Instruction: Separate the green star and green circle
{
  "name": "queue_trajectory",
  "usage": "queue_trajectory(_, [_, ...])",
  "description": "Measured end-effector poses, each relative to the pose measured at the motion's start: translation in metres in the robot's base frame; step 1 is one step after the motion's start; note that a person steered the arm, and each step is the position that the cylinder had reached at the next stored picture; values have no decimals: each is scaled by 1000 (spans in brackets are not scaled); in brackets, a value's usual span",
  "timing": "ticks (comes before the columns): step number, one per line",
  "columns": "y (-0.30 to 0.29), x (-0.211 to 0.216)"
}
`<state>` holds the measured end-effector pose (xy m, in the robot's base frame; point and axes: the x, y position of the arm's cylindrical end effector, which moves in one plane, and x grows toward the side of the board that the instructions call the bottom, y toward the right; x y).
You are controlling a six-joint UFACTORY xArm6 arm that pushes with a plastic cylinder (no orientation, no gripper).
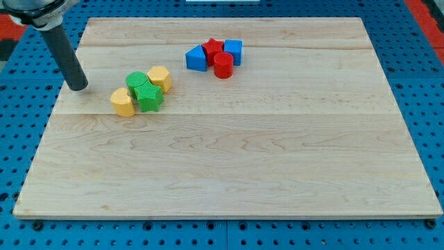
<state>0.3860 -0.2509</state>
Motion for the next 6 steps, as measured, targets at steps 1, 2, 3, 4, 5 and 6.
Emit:
queue_trajectory(1, [41,7])
queue_trajectory(2, [59,-7])
queue_trajectory(3, [72,-17])
queue_trajectory(4, [109,-39])
queue_trajectory(5, [110,-51])
queue_trajectory(6, [110,-3])
